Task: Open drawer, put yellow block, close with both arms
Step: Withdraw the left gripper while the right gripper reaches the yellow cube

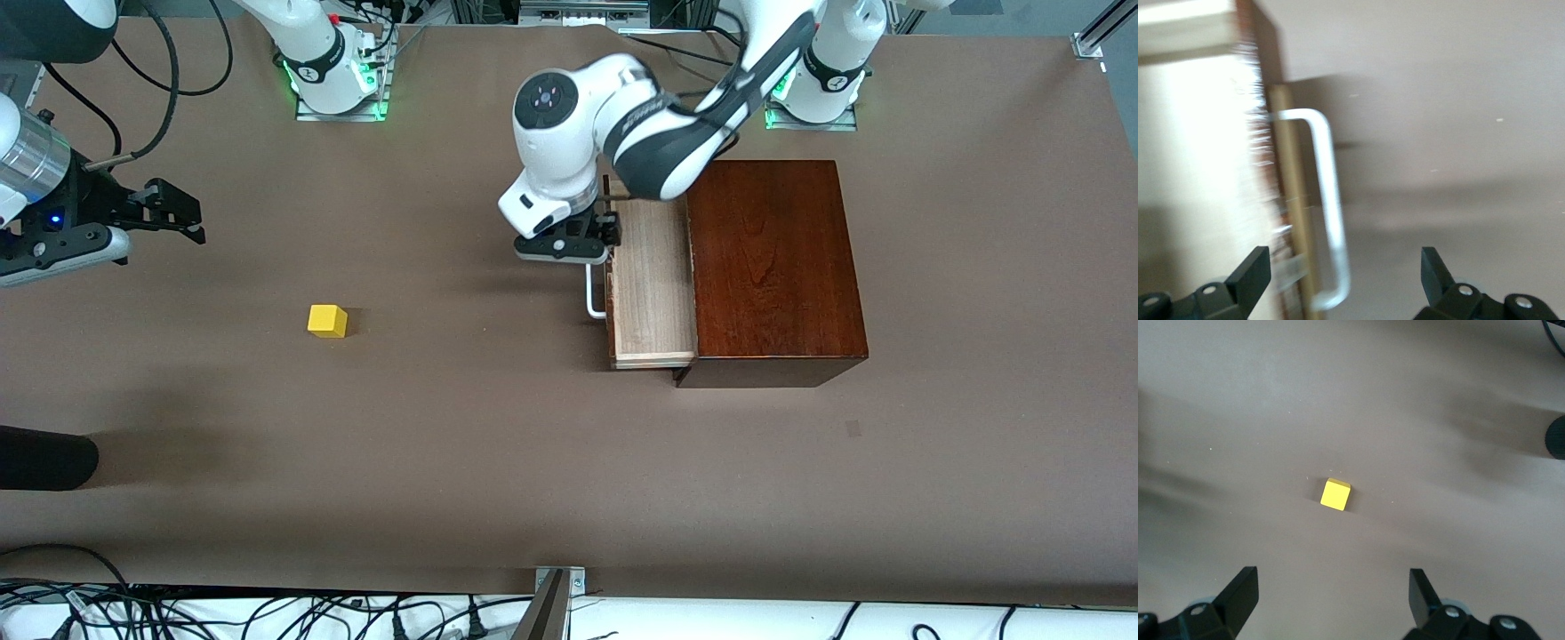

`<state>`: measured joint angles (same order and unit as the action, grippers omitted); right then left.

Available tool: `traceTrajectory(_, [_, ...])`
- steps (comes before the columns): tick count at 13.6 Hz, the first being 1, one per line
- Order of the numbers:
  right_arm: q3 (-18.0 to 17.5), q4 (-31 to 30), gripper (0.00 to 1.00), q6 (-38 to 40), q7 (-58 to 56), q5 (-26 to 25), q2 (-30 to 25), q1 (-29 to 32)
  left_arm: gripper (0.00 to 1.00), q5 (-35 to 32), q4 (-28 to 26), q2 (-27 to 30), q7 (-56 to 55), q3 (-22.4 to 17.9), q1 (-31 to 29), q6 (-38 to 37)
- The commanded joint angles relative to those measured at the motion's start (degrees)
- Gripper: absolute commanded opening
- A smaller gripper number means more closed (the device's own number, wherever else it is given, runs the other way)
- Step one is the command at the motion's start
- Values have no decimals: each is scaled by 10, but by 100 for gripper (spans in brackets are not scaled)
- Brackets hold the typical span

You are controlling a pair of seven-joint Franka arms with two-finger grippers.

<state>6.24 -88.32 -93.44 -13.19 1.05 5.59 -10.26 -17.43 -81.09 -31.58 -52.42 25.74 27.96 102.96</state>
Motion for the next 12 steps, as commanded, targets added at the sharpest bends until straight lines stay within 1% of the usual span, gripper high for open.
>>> traceTrajectory(1, [-3,9,100,-19,-2,10,34,7,100,-4,25,47,11,1,-34,-100])
traceTrajectory(3, [-3,5,100,-26,3,2,45,1,100,-2,50,67,22,5,-75,-167])
traceTrajectory(5, [-4,3,100,-26,-3,2,51,1,100,13,78,80,86,5,-128,-217])
traceTrajectory(6, [-7,4,100,-18,-6,1,83,-1,100,44,94,81,127,6,-171,-237])
traceTrajectory(8, [-8,-5,100,-13,-4,4,108,-4,100,103,112,83,172,5,-242,-265])
traceTrajectory(10, [-9,-10,100,-36,5,4,146,-9,100,110,120,86,223,4,-288,-288])
traceTrajectory(11, [-9,-11,100,-51,6,9,162,-9,100,113,117,103,280,-7,-301,-290])
traceTrajectory(12, [-9,-19,100,-66,7,11,174,-8,100,110,102,127,353,-41,-295,-283])
